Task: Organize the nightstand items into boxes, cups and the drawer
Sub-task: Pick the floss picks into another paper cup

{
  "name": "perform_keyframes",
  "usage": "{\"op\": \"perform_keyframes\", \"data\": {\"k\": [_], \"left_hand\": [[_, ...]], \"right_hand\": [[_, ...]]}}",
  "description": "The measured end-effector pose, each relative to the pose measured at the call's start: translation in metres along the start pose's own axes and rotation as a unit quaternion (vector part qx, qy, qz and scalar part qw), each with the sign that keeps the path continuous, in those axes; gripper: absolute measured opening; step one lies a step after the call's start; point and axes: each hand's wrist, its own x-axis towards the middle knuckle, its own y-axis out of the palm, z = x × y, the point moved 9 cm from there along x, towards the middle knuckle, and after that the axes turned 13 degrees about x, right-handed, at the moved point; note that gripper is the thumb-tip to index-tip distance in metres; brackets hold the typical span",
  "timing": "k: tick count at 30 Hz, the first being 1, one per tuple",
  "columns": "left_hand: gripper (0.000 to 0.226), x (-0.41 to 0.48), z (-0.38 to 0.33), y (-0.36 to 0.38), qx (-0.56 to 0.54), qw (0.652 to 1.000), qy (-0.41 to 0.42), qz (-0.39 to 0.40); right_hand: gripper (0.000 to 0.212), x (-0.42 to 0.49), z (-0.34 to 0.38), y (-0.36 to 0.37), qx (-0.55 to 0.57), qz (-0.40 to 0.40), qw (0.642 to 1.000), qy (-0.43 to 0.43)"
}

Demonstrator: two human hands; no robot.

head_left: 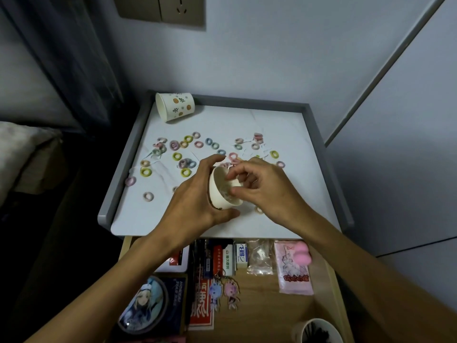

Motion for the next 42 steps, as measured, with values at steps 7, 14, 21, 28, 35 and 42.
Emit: {"op": "perform_keyframes", "data": {"k": [7, 14, 21, 28, 35, 42], "left_hand": [[0.105, -0.001, 0.002, -0.004, 0.052, 0.998, -0.016, -0.012], [0.097, 0.003, 0.009, -0.019, 0.065, 0.996, -0.039, -0.044], [0.095, 0.006, 0.007, -0.033, 0.035, 0.997, -0.038, -0.052], [0.092, 0.004, 0.007, -0.037, 0.023, 0.998, -0.036, -0.048], [0.092, 0.002, 0.006, -0.045, 0.02, 0.997, -0.038, -0.056], [0.092, 0.003, 0.002, -0.045, 0.024, 0.998, -0.033, -0.056]], "right_hand": [[0.027, -0.003, -0.019, 0.012, 0.099, -0.023, 0.993, 0.061], [0.014, 0.036, -0.036, -0.057, -0.107, -0.112, 0.986, 0.064], [0.028, 0.09, -0.067, -0.058, -0.302, 0.007, 0.951, 0.067], [0.02, 0.085, -0.074, -0.067, -0.262, -0.021, 0.959, 0.103], [0.023, 0.075, -0.068, -0.1, -0.056, -0.076, 0.986, 0.141], [0.027, 0.068, -0.074, -0.108, 0.113, -0.097, 0.967, 0.208]]}}
